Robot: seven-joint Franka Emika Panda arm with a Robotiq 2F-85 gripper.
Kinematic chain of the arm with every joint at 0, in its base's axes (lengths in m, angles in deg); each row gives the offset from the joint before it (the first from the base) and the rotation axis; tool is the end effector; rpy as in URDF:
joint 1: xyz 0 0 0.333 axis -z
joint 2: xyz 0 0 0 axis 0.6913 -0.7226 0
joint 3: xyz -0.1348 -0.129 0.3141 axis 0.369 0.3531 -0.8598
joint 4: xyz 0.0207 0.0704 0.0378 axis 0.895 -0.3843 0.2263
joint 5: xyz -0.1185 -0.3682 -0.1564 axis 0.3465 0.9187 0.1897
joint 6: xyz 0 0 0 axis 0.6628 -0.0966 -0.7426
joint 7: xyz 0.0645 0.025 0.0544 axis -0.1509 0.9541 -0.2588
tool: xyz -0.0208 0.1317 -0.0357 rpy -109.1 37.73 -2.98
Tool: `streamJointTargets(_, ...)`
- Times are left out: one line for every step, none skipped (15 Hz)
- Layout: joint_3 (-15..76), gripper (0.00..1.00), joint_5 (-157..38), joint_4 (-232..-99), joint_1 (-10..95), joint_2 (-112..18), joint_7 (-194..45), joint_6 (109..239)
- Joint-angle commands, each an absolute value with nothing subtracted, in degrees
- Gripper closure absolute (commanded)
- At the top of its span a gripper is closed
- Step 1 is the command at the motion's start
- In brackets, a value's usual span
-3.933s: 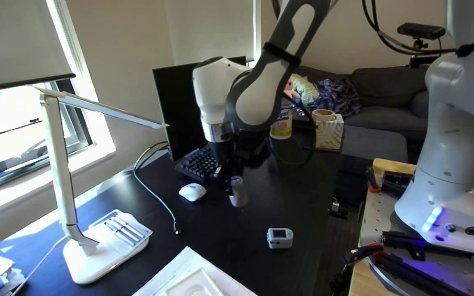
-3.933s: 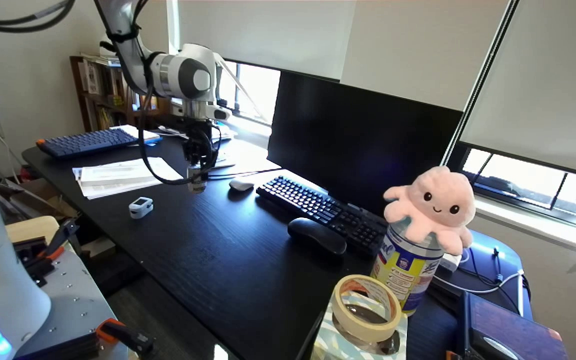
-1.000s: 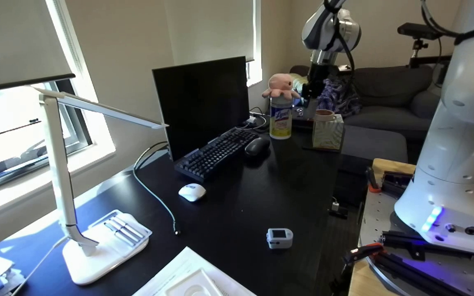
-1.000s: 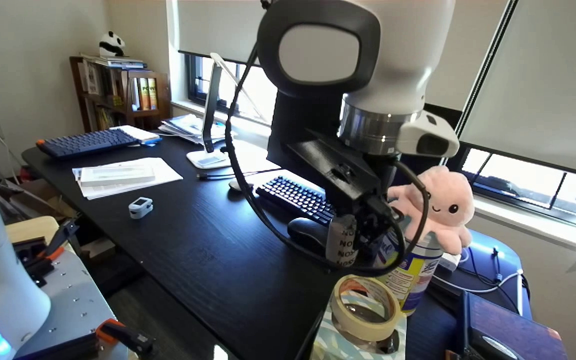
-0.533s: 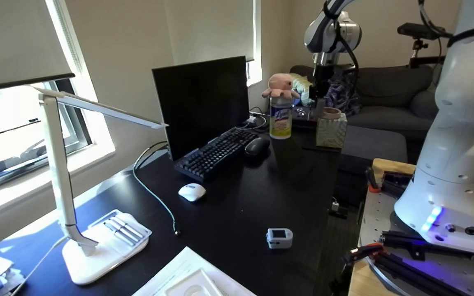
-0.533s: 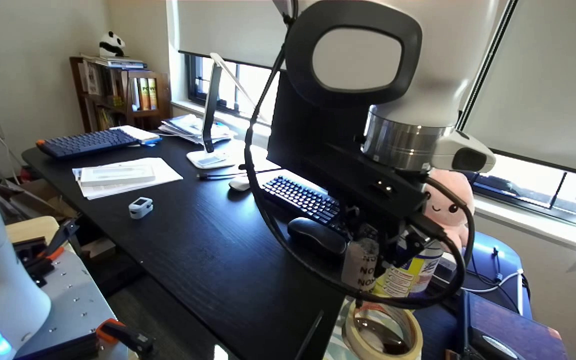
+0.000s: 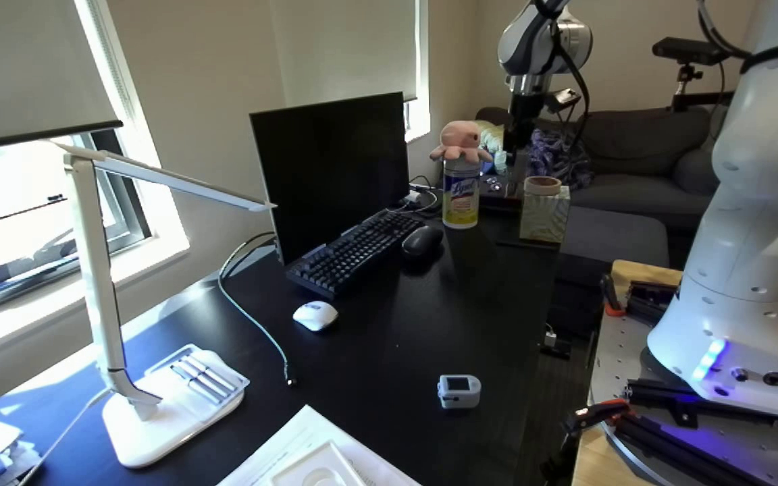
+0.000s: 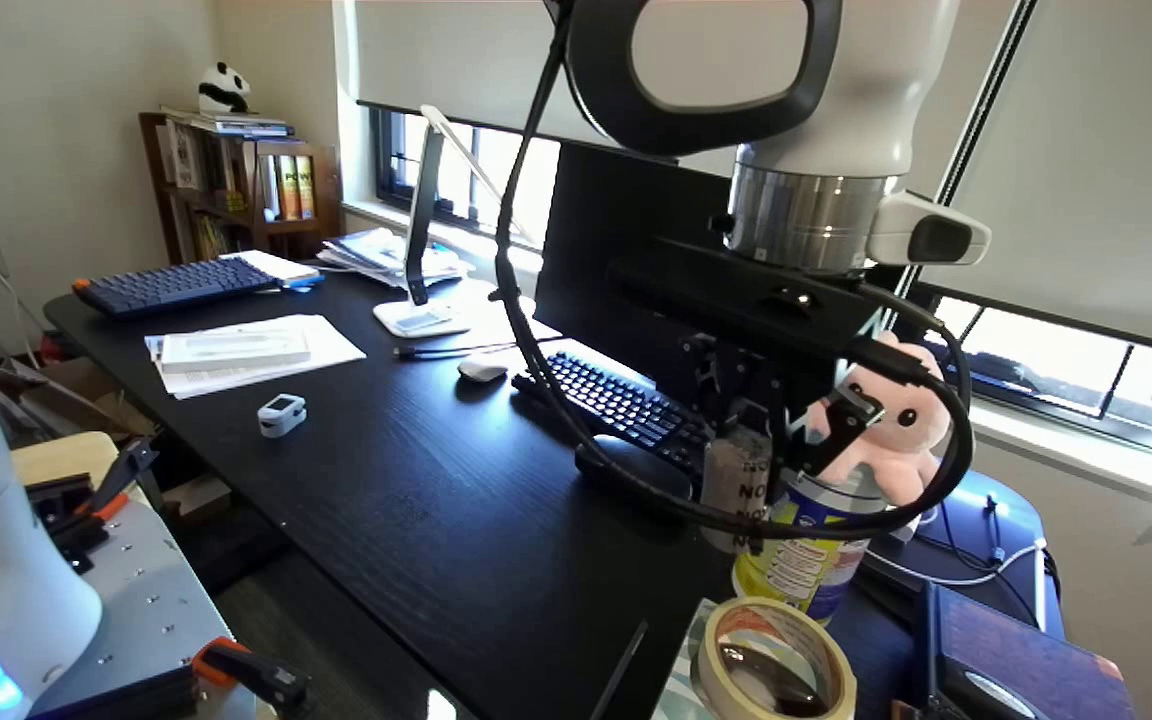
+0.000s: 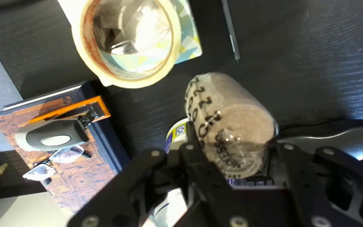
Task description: Take the brown object and put it on top of the box
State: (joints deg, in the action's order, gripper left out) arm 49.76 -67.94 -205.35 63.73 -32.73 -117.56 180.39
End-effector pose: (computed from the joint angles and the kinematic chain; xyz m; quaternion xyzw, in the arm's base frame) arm 0.4010 -0.3771 0.3447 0.9947 -0.0778 0.0641 0.0222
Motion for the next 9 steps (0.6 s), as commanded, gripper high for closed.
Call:
streamJointTargets(49.2, 0.83, -64.3, -205.4, 64.8, -30.5, -115.4, 177.4)
streamJointTargets(49.7, 0.83, -63.8, -205.3, 65.2, -30.2, -115.4, 176.2)
streamJointTargets(49.9, 0.83, -64.0, -205.3, 65.5, -30.0, -115.9, 175.2)
streamJointTargets(50.3, 0.83, -64.3, -205.3, 65.8, -30.2, -116.1, 174.3)
streamJointTargets(50.6, 0.83, -64.2, -205.4, 66.1, -30.1, -116.0, 173.8)
streamJointTargets(51.0, 0.83, -64.7, -205.4, 66.6, -30.5, -116.7, 173.5)
streamJointTargets(51.3, 0.83, -64.8, -205.5, 67.0, -30.5, -116.6, 173.3)
streamJointTargets(51.8, 0.83, -65.4, -205.1, 67.5, -30.9, -116.8, 173.0)
streamJointTargets(52.1, 0.83, -65.2, -205.2, 67.9, -30.9, -116.4, 173.2)
